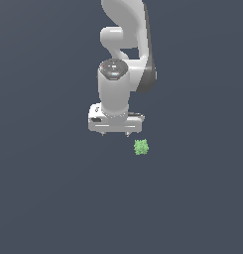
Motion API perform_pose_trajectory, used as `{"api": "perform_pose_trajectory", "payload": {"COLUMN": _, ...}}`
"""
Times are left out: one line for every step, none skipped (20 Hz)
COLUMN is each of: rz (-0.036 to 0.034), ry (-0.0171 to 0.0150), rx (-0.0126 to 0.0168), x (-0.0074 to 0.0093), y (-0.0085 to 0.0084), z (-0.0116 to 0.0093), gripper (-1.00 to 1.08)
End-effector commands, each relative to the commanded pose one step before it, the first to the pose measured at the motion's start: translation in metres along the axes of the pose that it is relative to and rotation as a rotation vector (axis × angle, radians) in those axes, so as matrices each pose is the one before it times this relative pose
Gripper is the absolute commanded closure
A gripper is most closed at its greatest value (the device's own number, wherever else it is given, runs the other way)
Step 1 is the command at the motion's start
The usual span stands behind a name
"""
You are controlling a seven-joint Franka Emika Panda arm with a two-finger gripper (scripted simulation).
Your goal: Pick up the object and move it to a goal position.
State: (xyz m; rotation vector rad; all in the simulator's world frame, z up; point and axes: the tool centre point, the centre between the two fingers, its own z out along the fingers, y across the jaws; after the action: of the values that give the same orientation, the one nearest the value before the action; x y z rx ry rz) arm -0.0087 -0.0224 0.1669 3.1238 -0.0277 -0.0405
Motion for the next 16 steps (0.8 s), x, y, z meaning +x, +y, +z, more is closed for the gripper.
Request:
{"api": "perform_pose_trajectory", "payload": {"rz": 0.0, "ry": 0.0, "rx": 0.0, "x": 0.0, "y": 0.00001, "z": 0.0, "gripper": -0.92}}
{"api": "perform_pose_trajectory", "payload": {"rz": -0.00037, "ry": -0.00027, "rx": -0.00052, "x": -0.00007, "y": 0.0005, "z": 0.00026, "gripper": -0.92}}
{"api": "perform_pose_trajectory", "payload": {"rz": -0.00123, "ry": -0.00092, "rx": -0.0017, "x": -0.00019, "y": 0.00135, "z": 0.00084, "gripper": -0.92}}
{"api": "perform_pose_trajectory", "payload": {"rz": -0.00207, "ry": -0.00152, "rx": -0.00278, "x": -0.00031, "y": 0.00217, "z": 0.00137, "gripper": -0.92}}
{"api": "perform_pose_trajectory", "payload": {"rz": -0.00285, "ry": -0.00201, "rx": -0.00361, "x": -0.00044, "y": 0.003, "z": 0.0018, "gripper": -0.92}}
{"api": "perform_pose_trajectory", "payload": {"rz": -0.00378, "ry": -0.00251, "rx": -0.00441, "x": -0.00056, "y": 0.00362, "z": 0.00219, "gripper": -0.92}}
{"api": "perform_pose_trajectory", "payload": {"rz": -0.00445, "ry": -0.00268, "rx": -0.0046, "x": -0.00063, "y": 0.00382, "z": 0.00227, "gripper": -0.92}}
{"api": "perform_pose_trajectory", "payload": {"rz": -0.00391, "ry": -0.00206, "rx": -0.00345, "x": -0.00051, "y": 0.00292, "z": 0.00169, "gripper": -0.92}}
{"api": "perform_pose_trajectory", "payload": {"rz": -0.00311, "ry": -0.00138, "rx": -0.00227, "x": -0.00035, "y": 0.00195, "z": 0.00108, "gripper": -0.92}}
{"api": "perform_pose_trajectory", "payload": {"rz": -0.00223, "ry": -0.00077, "rx": -0.00126, "x": -0.0002, "y": 0.00111, "z": 0.00057, "gripper": -0.92}}
{"api": "perform_pose_trajectory", "payload": {"rz": -0.00128, "ry": -0.00028, "rx": -0.00045, "x": -0.00007, "y": 0.00043, "z": 0.00017, "gripper": -0.92}}
{"api": "perform_pose_trajectory", "payload": {"rz": 0.0, "ry": 0.0, "rx": 0.0, "x": 0.00002, "y": 0.00003, "z": -0.00005, "gripper": -0.92}}
{"api": "perform_pose_trajectory", "payload": {"rz": 0.00063, "ry": 0.00039, "rx": 0.00063, "x": 0.00008, "y": -0.00055, "z": -0.00027, "gripper": -0.92}}
{"api": "perform_pose_trajectory", "payload": {"rz": 0.00207, "ry": 0.00036, "rx": 0.00059, "x": 0.00009, "y": -0.00057, "z": -0.00019, "gripper": -0.92}}
{"api": "perform_pose_trajectory", "payload": {"rz": 0.00328, "ry": 0.00024, "rx": 0.00041, "x": 0.00007, "y": -0.00058, "z": 0.0, "gripper": -0.92}}
{"api": "perform_pose_trajectory", "payload": {"rz": 0.00457, "ry": 0.00014, "rx": 0.00027, "x": 0.00005, "y": -0.00053, "z": 0.00018, "gripper": -0.92}}
